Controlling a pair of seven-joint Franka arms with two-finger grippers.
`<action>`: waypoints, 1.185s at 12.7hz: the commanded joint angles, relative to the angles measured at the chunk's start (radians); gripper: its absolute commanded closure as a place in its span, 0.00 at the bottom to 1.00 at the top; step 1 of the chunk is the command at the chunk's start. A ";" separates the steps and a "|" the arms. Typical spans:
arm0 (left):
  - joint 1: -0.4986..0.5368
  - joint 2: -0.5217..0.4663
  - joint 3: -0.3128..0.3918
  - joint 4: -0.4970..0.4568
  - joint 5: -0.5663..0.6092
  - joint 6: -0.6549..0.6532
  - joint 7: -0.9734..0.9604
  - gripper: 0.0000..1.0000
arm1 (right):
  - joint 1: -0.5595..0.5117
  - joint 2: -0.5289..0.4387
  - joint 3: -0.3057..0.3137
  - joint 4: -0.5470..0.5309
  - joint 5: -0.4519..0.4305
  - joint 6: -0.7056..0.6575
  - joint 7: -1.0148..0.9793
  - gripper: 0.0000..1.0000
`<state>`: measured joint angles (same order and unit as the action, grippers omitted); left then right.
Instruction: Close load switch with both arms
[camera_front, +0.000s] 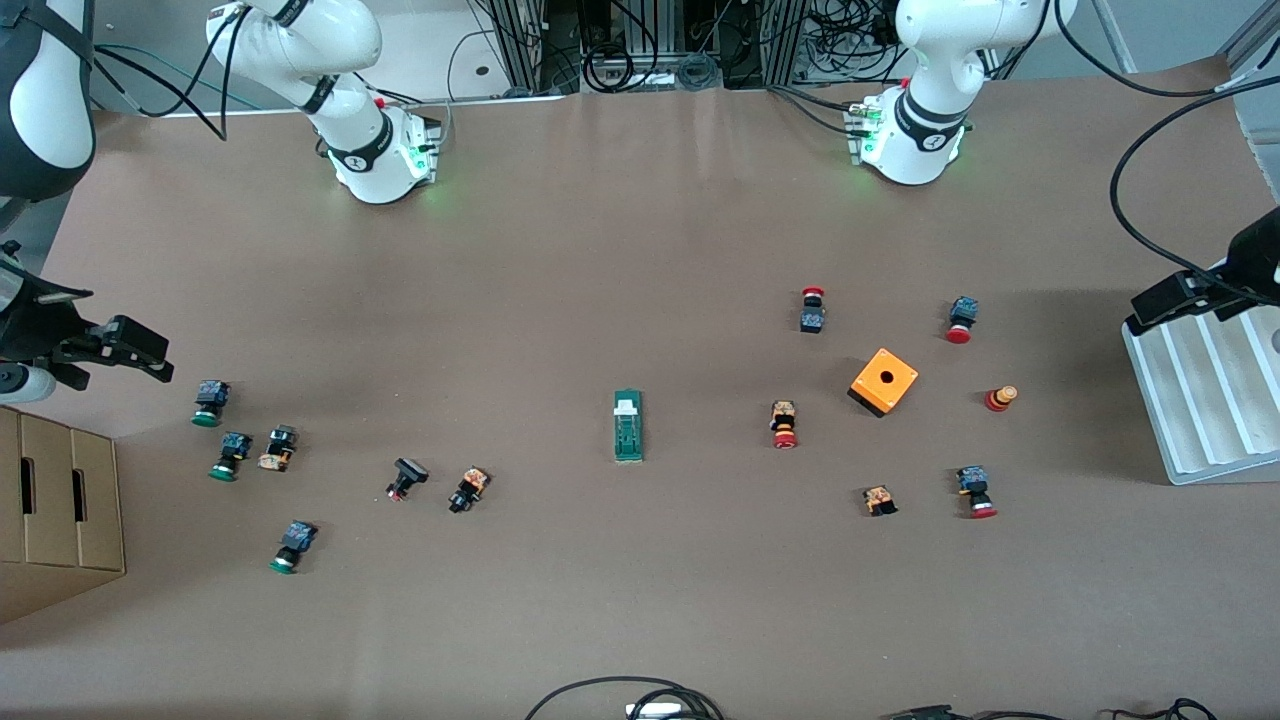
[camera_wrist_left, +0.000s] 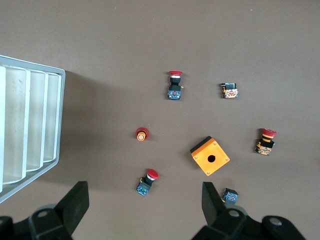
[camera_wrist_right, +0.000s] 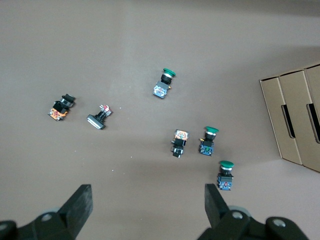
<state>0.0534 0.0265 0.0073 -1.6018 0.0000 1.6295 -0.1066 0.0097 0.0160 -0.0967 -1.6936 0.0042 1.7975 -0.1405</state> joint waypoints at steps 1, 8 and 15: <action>0.005 0.000 0.000 0.006 0.006 0.004 0.015 0.00 | 0.000 -0.005 0.002 -0.007 -0.018 0.011 0.009 0.00; 0.005 0.000 0.000 0.006 -0.003 0.006 0.015 0.00 | 0.001 0.002 0.002 0.005 -0.016 0.010 0.013 0.00; 0.006 0.052 0.000 0.019 0.002 0.006 0.007 0.00 | 0.006 0.001 0.005 0.011 -0.016 0.014 0.013 0.00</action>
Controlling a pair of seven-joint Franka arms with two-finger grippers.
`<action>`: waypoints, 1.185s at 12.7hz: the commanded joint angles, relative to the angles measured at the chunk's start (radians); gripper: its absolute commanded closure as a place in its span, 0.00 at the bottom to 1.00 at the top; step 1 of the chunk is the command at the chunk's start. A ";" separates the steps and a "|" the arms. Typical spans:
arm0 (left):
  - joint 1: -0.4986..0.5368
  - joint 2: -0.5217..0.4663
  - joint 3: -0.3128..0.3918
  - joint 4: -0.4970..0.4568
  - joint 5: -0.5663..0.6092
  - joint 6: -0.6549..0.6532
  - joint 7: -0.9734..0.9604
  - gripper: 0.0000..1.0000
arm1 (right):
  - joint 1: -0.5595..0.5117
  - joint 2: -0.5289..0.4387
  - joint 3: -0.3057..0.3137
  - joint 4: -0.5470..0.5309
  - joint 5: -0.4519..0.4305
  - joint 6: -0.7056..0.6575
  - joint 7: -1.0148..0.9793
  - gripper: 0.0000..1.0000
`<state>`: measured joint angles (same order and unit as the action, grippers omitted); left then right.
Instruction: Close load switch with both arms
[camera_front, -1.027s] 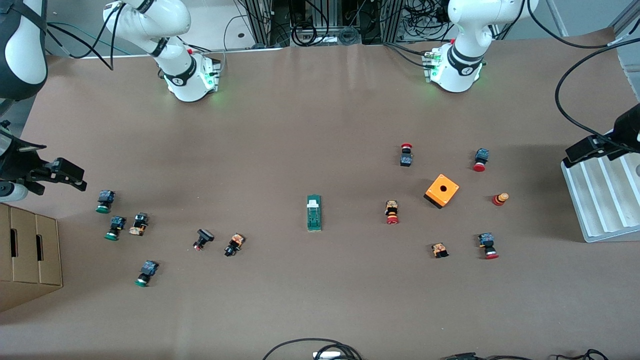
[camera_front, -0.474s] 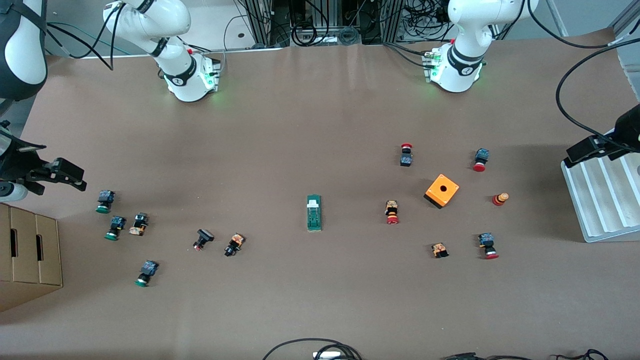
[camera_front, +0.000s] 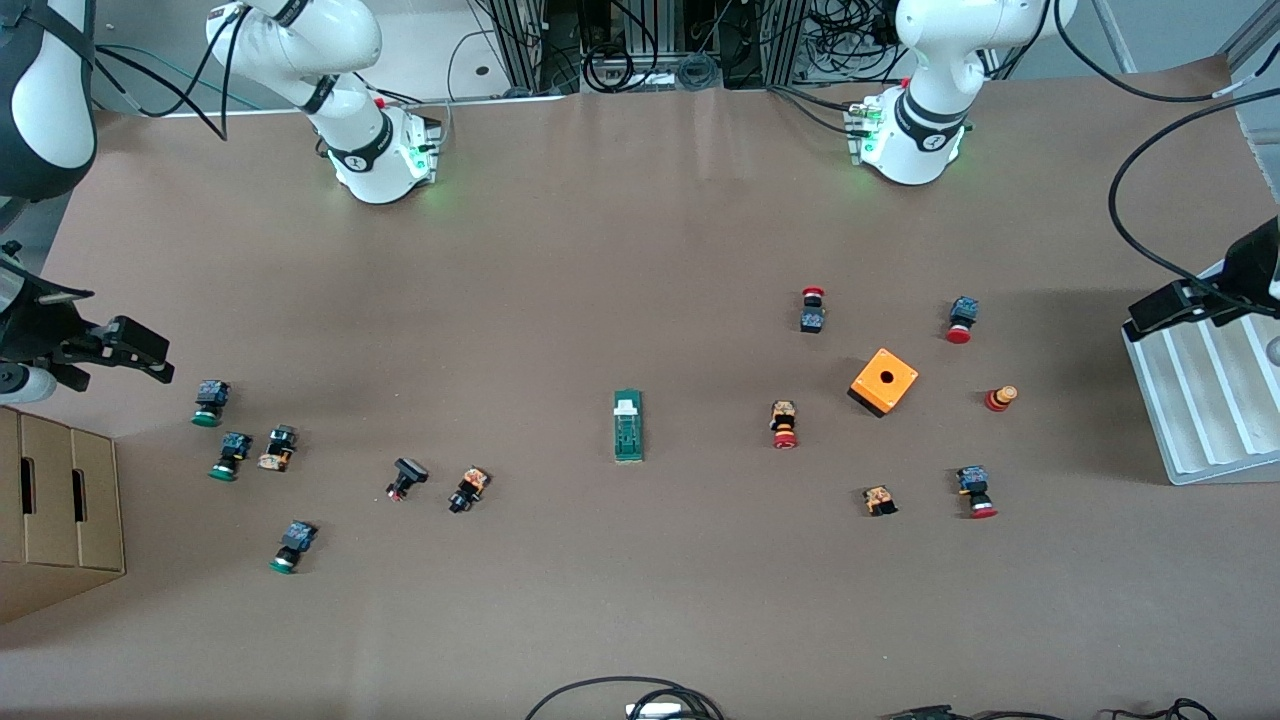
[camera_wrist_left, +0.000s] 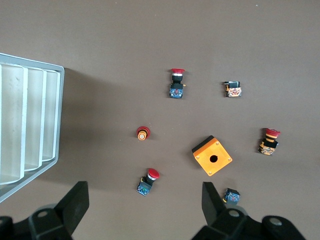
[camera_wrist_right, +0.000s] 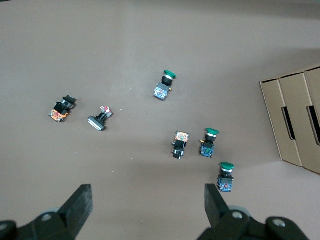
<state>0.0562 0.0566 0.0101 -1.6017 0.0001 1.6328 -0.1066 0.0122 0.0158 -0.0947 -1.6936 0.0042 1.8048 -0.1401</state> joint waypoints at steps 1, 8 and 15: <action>-0.002 0.043 -0.004 0.019 -0.005 0.002 0.010 0.00 | 0.002 0.003 0.003 0.011 -0.016 0.007 0.013 0.00; -0.021 0.115 -0.009 0.017 0.001 -0.004 0.016 0.00 | 0.002 0.003 0.001 0.011 -0.015 0.007 0.013 0.00; -0.029 0.117 -0.064 0.003 0.006 0.039 0.019 0.00 | 0.002 0.003 0.001 0.011 -0.015 0.007 0.013 0.00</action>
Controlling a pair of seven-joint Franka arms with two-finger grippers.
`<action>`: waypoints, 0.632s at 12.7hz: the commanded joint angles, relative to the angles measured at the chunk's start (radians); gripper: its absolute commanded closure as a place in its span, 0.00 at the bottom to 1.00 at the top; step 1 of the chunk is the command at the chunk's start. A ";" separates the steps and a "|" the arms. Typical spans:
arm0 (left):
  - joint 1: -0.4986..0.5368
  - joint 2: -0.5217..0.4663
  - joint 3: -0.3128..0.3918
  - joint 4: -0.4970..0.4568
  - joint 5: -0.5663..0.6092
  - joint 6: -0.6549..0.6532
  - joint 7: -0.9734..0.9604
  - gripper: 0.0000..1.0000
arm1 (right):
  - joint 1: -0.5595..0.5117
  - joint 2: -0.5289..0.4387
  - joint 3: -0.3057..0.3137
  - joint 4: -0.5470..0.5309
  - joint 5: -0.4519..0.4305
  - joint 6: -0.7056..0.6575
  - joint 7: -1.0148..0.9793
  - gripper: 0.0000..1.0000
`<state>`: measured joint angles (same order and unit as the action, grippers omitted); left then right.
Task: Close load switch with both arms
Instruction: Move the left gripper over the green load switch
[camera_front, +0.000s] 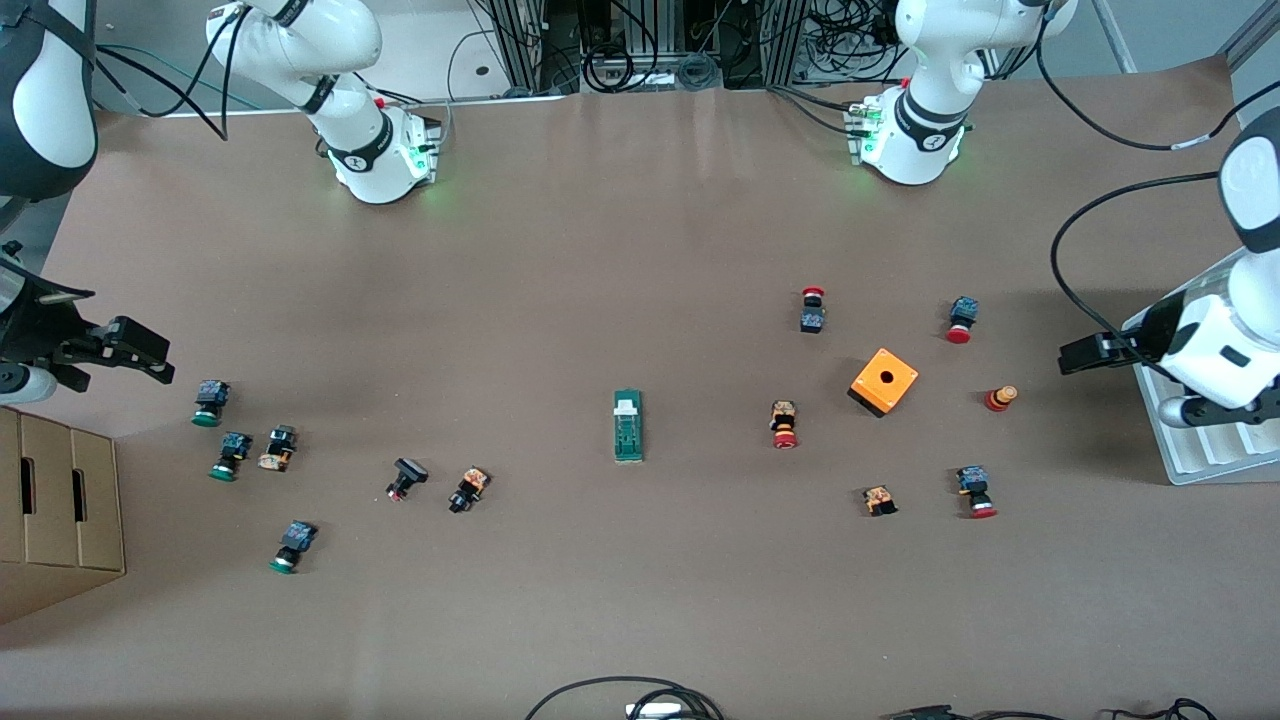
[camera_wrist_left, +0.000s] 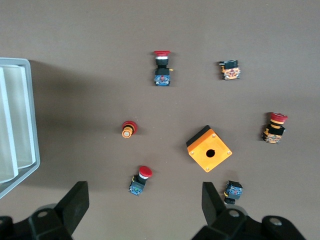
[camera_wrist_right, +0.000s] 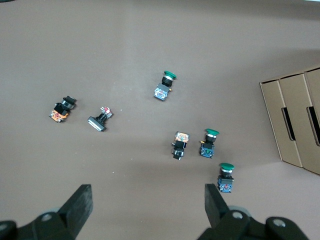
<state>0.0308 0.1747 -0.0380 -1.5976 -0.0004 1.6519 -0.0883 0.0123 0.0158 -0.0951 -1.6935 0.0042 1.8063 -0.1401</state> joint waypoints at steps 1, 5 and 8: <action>-0.005 -0.001 -0.032 -0.002 0.008 0.040 -0.007 0.00 | 0.002 0.003 0.002 0.011 -0.015 0.005 0.013 0.00; -0.005 0.006 -0.117 0.001 0.051 0.063 -0.163 0.00 | 0.002 0.003 0.002 0.011 -0.015 0.007 0.013 0.00; -0.005 0.017 -0.201 0.001 0.114 0.068 -0.324 0.00 | 0.002 0.003 0.003 0.011 -0.015 0.007 0.013 0.00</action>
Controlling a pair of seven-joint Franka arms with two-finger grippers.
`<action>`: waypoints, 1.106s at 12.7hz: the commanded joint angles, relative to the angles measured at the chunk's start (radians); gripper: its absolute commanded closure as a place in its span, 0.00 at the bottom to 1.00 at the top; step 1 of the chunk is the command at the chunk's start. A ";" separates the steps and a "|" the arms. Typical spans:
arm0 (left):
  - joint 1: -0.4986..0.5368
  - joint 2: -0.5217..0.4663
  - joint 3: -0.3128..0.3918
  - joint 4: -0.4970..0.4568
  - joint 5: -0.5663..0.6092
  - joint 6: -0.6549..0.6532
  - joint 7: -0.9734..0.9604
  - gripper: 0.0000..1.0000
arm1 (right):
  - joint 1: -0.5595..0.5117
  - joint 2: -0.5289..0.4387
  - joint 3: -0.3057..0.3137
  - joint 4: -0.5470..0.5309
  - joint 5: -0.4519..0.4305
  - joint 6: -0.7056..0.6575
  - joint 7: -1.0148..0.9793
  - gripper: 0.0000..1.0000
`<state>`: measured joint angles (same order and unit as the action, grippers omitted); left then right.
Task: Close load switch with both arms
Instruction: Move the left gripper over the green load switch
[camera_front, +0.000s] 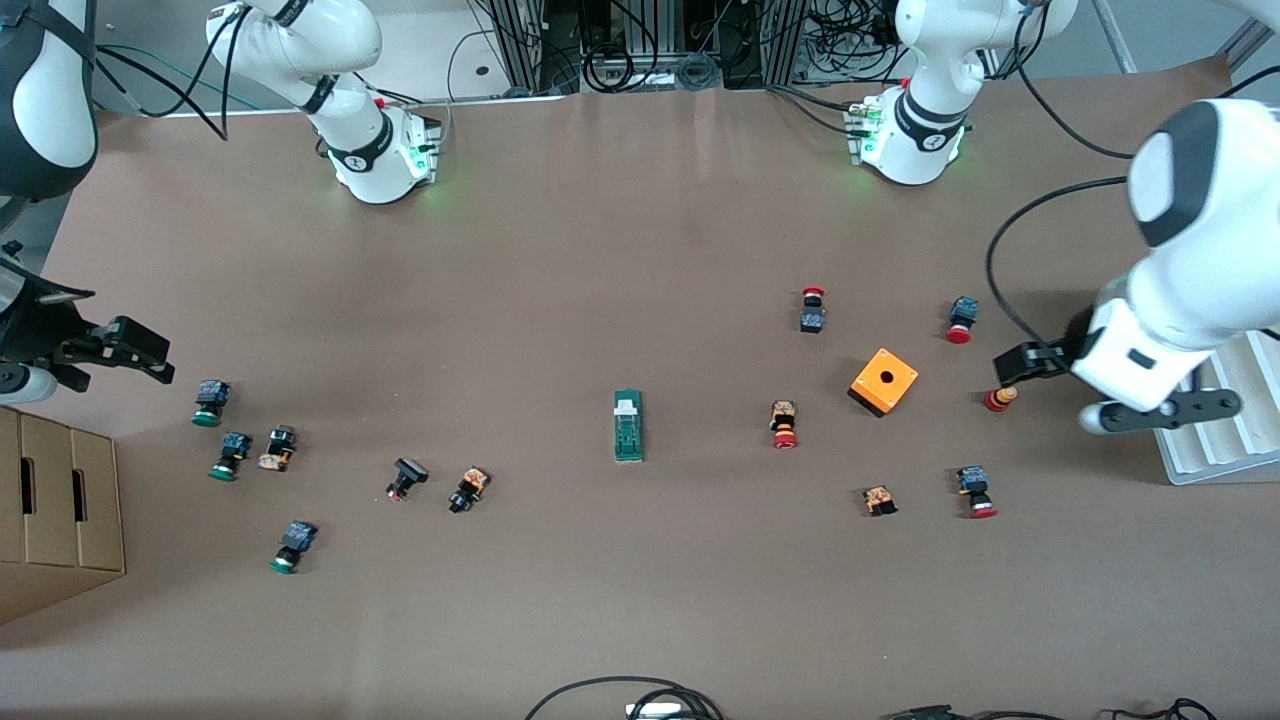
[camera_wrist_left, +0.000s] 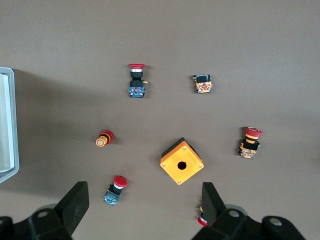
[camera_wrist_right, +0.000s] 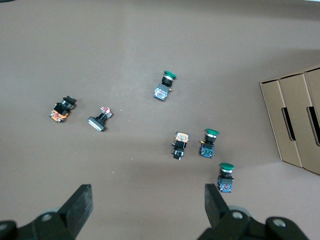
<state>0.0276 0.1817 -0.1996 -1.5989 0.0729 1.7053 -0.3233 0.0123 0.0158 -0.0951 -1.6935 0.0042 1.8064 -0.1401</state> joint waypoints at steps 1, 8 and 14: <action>-0.001 0.012 -0.067 0.002 0.065 0.017 -0.147 0.00 | 0.002 0.003 0.002 0.011 -0.015 0.007 0.013 0.00; -0.017 0.065 -0.221 0.008 0.214 0.019 -0.466 0.00 | 0.002 0.003 0.002 0.011 -0.015 0.007 0.013 0.00; -0.216 0.166 -0.221 0.051 0.366 0.023 -0.618 0.00 | 0.002 0.003 0.002 0.011 -0.015 0.005 0.013 0.00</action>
<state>-0.1241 0.3025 -0.4207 -1.5884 0.3865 1.7338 -0.8819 0.0124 0.0158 -0.0949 -1.6935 0.0042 1.8082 -0.1401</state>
